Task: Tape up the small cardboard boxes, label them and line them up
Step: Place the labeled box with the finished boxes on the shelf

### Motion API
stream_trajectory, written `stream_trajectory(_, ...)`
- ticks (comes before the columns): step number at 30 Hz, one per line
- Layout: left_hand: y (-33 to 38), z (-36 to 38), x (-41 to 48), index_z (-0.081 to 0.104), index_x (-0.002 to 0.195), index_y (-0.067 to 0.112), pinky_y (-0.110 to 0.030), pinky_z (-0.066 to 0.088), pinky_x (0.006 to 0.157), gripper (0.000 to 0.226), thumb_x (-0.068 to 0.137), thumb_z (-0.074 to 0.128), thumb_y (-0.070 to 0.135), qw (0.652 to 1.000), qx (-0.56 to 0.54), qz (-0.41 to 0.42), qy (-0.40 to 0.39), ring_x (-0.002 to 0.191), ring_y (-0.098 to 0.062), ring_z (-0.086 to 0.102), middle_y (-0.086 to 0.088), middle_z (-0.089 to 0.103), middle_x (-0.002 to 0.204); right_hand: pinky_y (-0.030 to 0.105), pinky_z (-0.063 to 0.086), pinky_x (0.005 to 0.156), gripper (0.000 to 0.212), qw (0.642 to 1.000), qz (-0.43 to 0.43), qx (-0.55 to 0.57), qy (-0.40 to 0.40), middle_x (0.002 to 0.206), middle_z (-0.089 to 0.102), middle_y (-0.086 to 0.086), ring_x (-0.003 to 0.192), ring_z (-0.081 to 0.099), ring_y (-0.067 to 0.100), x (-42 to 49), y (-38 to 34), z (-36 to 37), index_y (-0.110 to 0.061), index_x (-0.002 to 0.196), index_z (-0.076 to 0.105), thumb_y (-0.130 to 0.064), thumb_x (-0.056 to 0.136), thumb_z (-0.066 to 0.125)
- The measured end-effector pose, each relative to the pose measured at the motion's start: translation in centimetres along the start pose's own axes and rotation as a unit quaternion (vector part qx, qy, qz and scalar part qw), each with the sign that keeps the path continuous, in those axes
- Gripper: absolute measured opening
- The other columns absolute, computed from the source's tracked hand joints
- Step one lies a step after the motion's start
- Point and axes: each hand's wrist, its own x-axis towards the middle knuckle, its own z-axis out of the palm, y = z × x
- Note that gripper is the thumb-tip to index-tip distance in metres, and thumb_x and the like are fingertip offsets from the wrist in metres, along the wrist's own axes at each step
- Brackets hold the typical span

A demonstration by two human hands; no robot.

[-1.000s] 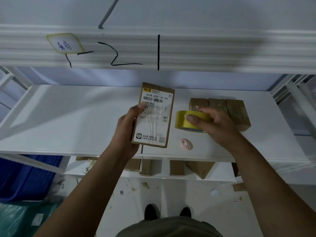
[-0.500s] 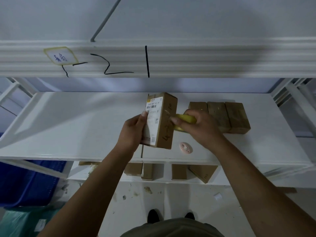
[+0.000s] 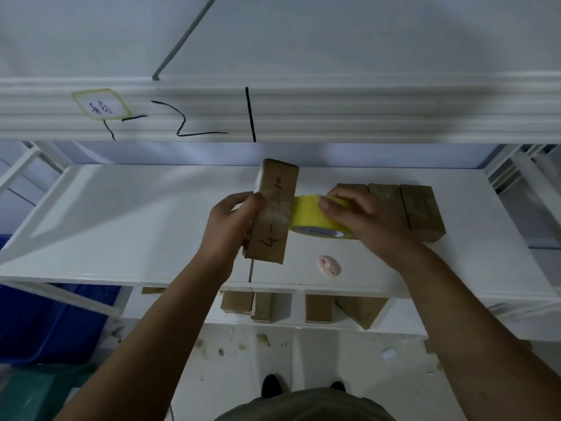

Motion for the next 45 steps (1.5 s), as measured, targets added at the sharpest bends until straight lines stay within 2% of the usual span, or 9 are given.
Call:
stream_trajectory(3,-0.4,-0.4,-0.1,0.074,0.114,0.013,-0.042,0.060,0.068,0.055,0.083,0.065,0.057,0.990,-0.131,-0.041,-0.042,0.080,-0.029,0.072,-0.014,0.075,0.096,0.056,0.047,0.113,0.052,0.985,-0.002,0.166,-0.053,0.119,0.072,0.016,0.120,0.066,0.030,0.0,0.9,-0.6,-0.030,0.108,0.080,-0.070,0.076,0.078)
stream_trajectory(7,-0.9,0.2,-0.5,0.069,0.127,0.015,-0.042,0.054,0.083,0.055,0.098,0.048,0.056,0.956,-0.261,-0.069,-0.119,0.100,-0.031,0.066,-0.017,0.069,0.114,0.028,0.055,0.085,0.045,0.975,-0.079,0.194,-0.080,0.086,0.077,0.001,0.087,0.069,0.013,-0.7,0.9,-0.3,-0.027,0.089,0.082,-0.071,0.079,0.073)
stream_trajectory(12,-0.7,-0.1,0.0,0.058,0.143,0.012,-0.047,0.051,0.095,0.071,0.097,0.040,0.063,0.917,-0.329,-0.084,-0.210,0.109,-0.037,0.068,-0.018,0.066,0.125,0.040,0.045,0.068,0.079,0.995,-0.060,-0.079,0.006,0.078,0.056,0.019,0.071,0.058,0.025,-0.1,2.0,-1.8,-0.001,0.085,0.066,-0.080,0.074,0.064)
stream_trajectory(20,-1.5,1.6,0.3,0.044,0.153,0.013,-0.048,0.046,0.096,0.084,0.091,0.054,0.069,0.863,-0.395,-0.124,-0.291,0.113,-0.032,0.058,-0.015,0.054,0.134,0.028,0.039,0.060,0.059,0.994,-0.019,-0.112,0.000,0.059,0.049,-0.013,0.060,0.052,0.004,0.9,1.4,-1.7,-0.015,0.072,0.064,-0.074,0.075,0.065)
stream_trajectory(26,-1.8,1.0,0.8,0.063,0.137,0.011,-0.062,0.024,0.123,0.054,0.106,0.045,0.052,0.911,-0.332,-0.130,-0.209,0.135,-0.046,0.046,-0.023,0.056,0.141,0.039,0.049,0.070,0.057,0.996,-0.001,-0.088,-0.026,0.076,0.068,0.003,0.074,0.067,0.018,1.5,1.7,-2.1,-0.015,0.087,0.073,-0.071,0.081,0.070)
stream_trajectory(31,-2.2,1.6,0.6,0.068,0.127,0.015,-0.046,0.059,0.096,0.071,0.101,0.027,0.067,0.983,-0.127,-0.081,-0.101,0.115,-0.034,0.072,-0.016,0.075,0.123,0.032,0.036,0.063,0.055,0.987,0.002,-0.159,-0.012,0.069,0.048,0.007,0.063,0.050,0.014,2.6,3.7,-1.1,-0.004,0.073,0.061,-0.054,0.094,0.069)
stream_trajectory(36,-4.4,1.2,2.0,0.055,0.144,0.022,-0.053,0.058,0.098,0.073,0.091,0.055,0.073,0.984,-0.077,-0.070,-0.141,0.120,-0.032,0.070,-0.011,0.069,0.134,0.032,0.036,0.064,0.047,0.982,0.039,-0.186,-0.003,0.067,0.050,0.004,0.063,0.051,0.014,4.5,5.2,0.1,-0.007,0.071,0.060,-0.047,0.094,0.068)
stream_trajectory(40,-5.9,1.3,3.7,0.067,0.126,0.018,-0.040,0.061,0.078,0.035,0.104,0.054,0.042,0.982,-0.098,-0.129,-0.101,0.098,-0.026,0.072,-0.012,0.069,0.116,0.040,0.040,0.083,0.069,0.976,0.067,-0.206,-0.034,0.070,0.050,-0.002,0.087,0.048,0.017,6.7,7.8,0.3,-0.018,0.068,0.056,-0.086,0.072,0.058)
stream_trajectory(45,-8.4,0.2,5.4,0.063,0.133,0.013,-0.054,0.060,0.097,0.048,0.101,0.063,0.047,0.969,-0.143,-0.185,-0.084,0.116,-0.039,0.071,-0.021,0.070,0.129,0.047,0.042,0.115,0.058,0.980,0.174,0.079,-0.056,0.113,0.070,-0.005,0.125,0.058,0.021,7.5,11.3,-0.3,-0.029,0.096,0.077,-0.079,0.066,0.078)
